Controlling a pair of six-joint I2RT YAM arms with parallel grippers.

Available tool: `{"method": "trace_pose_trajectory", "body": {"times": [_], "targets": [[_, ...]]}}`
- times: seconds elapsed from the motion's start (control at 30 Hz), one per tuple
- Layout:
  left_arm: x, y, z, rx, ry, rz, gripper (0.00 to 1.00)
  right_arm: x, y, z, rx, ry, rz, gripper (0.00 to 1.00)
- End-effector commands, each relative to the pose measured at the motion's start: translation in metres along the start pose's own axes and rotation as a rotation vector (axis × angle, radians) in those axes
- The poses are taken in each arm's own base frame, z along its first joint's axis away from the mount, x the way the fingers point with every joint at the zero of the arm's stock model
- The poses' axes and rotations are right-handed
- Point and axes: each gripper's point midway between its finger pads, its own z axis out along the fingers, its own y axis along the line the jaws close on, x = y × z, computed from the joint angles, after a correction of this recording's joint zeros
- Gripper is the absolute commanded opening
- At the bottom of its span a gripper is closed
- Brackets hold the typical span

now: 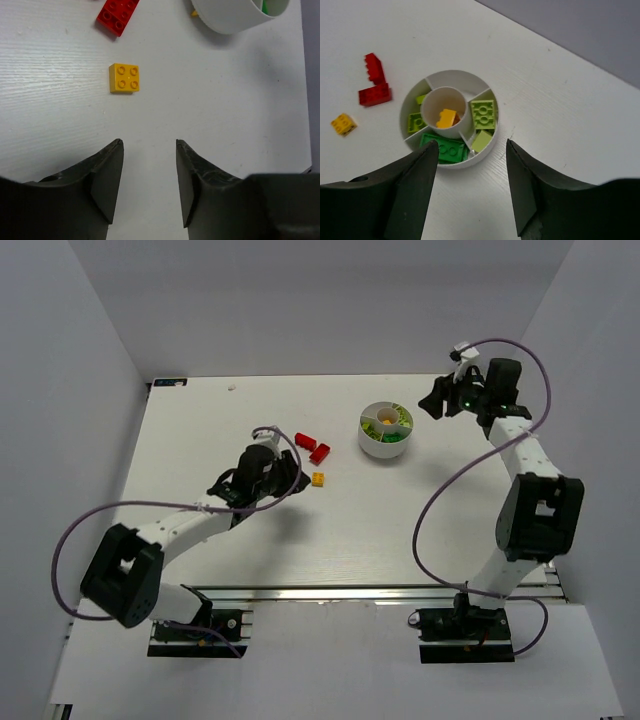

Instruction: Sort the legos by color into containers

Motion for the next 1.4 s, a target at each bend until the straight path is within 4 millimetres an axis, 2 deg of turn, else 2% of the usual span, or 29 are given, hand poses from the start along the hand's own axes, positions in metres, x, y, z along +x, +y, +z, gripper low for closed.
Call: {"method": "trace_pose_trajectory", "body": {"times": [0.0,0.03,0.07,0.1,0.13,0.17,0.2,0.27,0.3,0.33,0.37,0.4,0.5,0.53,0.6,0.63,0.73,0.77,0.9,1.27,1.37], "targets": [[-0.005,-0.002,0.013,-0.047,0.069,0.029,0.58,-0.042,0.056,-0.039,-0.208,-0.147,-0.267,0.61],[-0.006,0.005,0.015,-0.103,0.073,0.039,0.65,-0.03,0.066,-0.042,-0.243,-0.14,-0.279,0.55],[-0.018,0.0,0.018,-0.114,0.051,0.051,0.7,-0.027,0.073,-0.046,-0.254,-0.14,-0.285,0.51],[-0.016,0.006,0.023,-0.143,0.063,0.067,0.77,-0.027,0.081,-0.054,-0.258,-0.139,-0.293,0.48],[-0.018,0.006,0.026,-0.155,0.065,0.078,0.79,-0.022,0.085,-0.056,-0.262,-0.13,-0.292,0.47],[-0.024,0.005,0.028,-0.169,0.061,0.088,0.8,-0.011,0.089,-0.057,-0.263,-0.109,-0.276,0.48],[-0.024,0.005,0.031,-0.177,0.07,0.094,0.81,-0.01,0.092,-0.062,-0.261,-0.107,-0.274,0.49],[-0.015,0.012,0.04,-0.212,0.11,0.11,0.81,0.006,0.097,-0.064,-0.261,-0.073,-0.224,0.56],[-0.02,0.007,0.044,-0.21,0.105,0.117,0.81,0.007,0.099,-0.067,-0.258,-0.073,-0.217,0.57],[-0.011,0.011,0.049,-0.231,0.135,0.128,0.81,0.011,0.101,-0.068,-0.259,-0.065,-0.204,0.58],[-0.011,0.013,0.053,-0.248,0.138,0.138,0.81,0.018,0.103,-0.068,-0.261,-0.052,-0.18,0.58],[-0.017,0.008,0.056,-0.25,0.127,0.143,0.8,0.019,0.104,-0.07,-0.261,-0.052,-0.174,0.58],[-0.01,0.016,0.069,-0.312,0.155,0.162,0.78,0.023,0.107,-0.071,-0.261,-0.042,-0.142,0.58],[-0.015,0.011,0.071,-0.316,0.151,0.17,0.76,0.025,0.107,-0.071,-0.26,-0.038,-0.134,0.58],[-0.01,0.015,0.083,-0.346,0.173,0.182,0.73,0.026,0.107,-0.07,-0.26,-0.032,-0.114,0.59],[-0.015,0.01,0.086,-0.358,0.161,0.192,0.72,0.026,0.106,-0.07,-0.258,-0.031,-0.111,0.59],[-0.006,0.016,0.097,-0.409,0.184,0.227,0.7,0.027,0.106,-0.069,-0.253,-0.026,-0.09,0.6],[-0.01,0.012,0.101,-0.41,0.175,0.237,0.7,0.027,0.106,-0.069,-0.251,-0.026,-0.088,0.6],[0.007,0.022,0.114,-0.478,0.217,0.284,0.66,0.027,0.107,-0.07,-0.248,-0.029,-0.077,0.6],[0.019,0.029,0.122,-0.545,0.232,0.336,0.58,0.026,0.107,-0.07,-0.245,-0.032,-0.063,0.61],[0.021,0.027,0.123,-0.538,0.233,0.338,0.5,0.023,0.107,-0.071,-0.246,-0.037,-0.064,0.61]]}}
